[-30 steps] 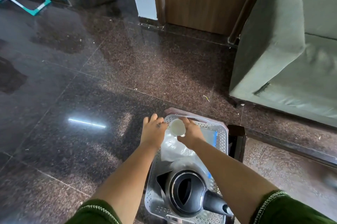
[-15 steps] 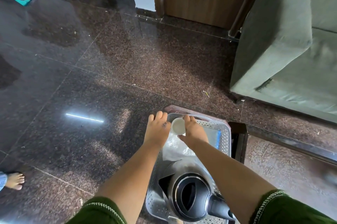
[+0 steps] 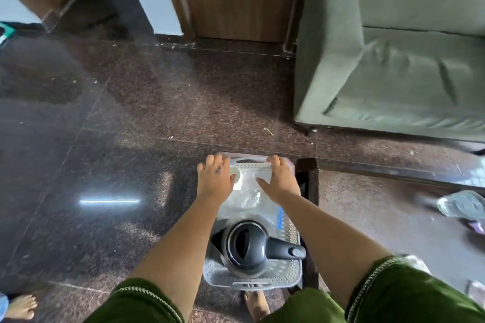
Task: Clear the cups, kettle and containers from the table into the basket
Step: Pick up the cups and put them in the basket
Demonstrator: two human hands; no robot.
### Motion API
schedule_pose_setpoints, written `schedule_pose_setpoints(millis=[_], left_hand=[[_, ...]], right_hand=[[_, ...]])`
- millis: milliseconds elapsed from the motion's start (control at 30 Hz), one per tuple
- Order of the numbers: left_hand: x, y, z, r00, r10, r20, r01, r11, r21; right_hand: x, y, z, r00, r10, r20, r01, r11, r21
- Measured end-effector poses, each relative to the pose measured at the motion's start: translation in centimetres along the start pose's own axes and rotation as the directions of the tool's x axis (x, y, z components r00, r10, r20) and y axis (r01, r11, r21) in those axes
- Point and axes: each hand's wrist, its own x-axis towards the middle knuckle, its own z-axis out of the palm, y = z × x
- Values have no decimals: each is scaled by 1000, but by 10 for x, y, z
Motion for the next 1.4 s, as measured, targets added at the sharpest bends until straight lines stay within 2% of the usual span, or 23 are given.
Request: schedule_pose_setpoints(millis=[133,233,333,433,533,633,767,967,1067,1267,1400], left_hand=[[6,53,-28,995,97,28,-96,995,-42],[8,108,-44,982,187,36,-183,979,-89],[1,174,-52,959,281,21,-276,952,-133],[-18,246,-50,910,412,43,-405,906,-119],[-43,321,-42,847,527,72,-517,847,-125],[-64,397,-28,801,586,120,-566,807,-166],[-87,498,-1,750,632,198,-579,771,-267],[-105,640,48,701,642,309,-522,758,-392],[-104,701,68,703,619,351,-452,769,-452],[-82,784,113,698,597,396,-402,784,-473],[-68,810,140,717,538,444,-341,826,-449]], right_hand=[[-30,30,-44,986,101,-131,-85,989,117],[-60,72,-74,944,243,-223,-197,958,208],[-96,128,-104,889,364,-278,-326,929,177],[-136,189,-132,829,450,-331,-431,892,134],[-177,252,-156,752,546,-370,-516,836,186],[-213,314,-177,692,612,-382,-562,790,247],[-251,397,-202,659,650,-379,-588,759,278],[-281,515,-235,627,704,-334,-625,710,324],[-282,568,-244,628,717,-302,-627,696,350],[-259,653,-247,624,750,-219,-661,656,364],[-234,690,-239,672,723,-161,-651,680,338]])
